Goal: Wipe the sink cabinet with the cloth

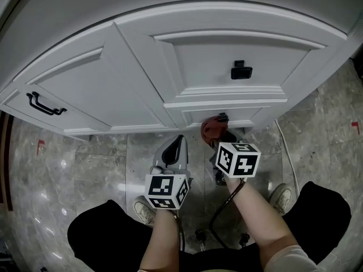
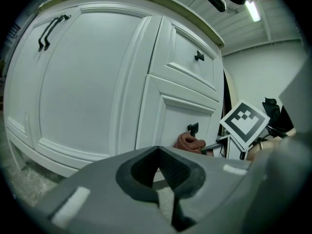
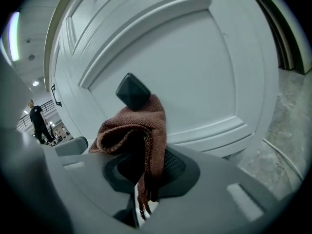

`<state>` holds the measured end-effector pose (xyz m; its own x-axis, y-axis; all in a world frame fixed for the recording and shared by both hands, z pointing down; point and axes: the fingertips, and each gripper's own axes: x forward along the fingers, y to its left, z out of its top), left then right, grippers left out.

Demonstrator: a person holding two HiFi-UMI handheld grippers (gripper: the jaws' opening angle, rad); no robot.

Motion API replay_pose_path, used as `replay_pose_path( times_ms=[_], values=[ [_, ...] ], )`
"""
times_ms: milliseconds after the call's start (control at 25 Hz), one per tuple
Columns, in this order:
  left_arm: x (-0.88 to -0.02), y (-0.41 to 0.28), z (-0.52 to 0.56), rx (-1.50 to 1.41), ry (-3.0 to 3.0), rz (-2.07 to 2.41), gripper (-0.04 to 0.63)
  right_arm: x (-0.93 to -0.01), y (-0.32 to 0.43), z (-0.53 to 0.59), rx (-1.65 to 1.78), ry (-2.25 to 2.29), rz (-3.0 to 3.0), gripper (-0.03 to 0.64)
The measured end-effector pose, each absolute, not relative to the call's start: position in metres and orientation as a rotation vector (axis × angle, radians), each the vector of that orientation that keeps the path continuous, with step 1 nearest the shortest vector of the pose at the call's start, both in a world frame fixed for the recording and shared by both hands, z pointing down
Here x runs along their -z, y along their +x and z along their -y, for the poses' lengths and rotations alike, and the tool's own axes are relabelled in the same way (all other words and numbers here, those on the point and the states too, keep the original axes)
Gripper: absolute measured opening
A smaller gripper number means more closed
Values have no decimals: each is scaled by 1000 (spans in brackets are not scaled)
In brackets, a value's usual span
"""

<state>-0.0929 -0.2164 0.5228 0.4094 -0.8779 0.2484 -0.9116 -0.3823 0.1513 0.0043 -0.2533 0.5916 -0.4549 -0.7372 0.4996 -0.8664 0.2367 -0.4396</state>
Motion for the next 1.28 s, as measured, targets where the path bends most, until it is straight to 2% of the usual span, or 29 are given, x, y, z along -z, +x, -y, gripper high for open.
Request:
replay_pose_path(
  times_ms=[480, 920, 1080, 1280],
  values=[
    [-521, -28, 219, -151, 2495, 1437, 0, -593, 91, 252, -987, 1736, 2198, 80],
    [-507, -8, 217, -63, 2486, 1435, 0, -589, 155, 239, -960, 1886, 2070, 78],
    [-484, -8, 209, -67, 2521, 1436, 0, -550, 148, 228, -878, 1888, 2145, 78],
    [-403, -14, 195, 58, 2641, 1481, 0, -452, 131, 217, -592, 1914, 2288, 78]
  ],
)
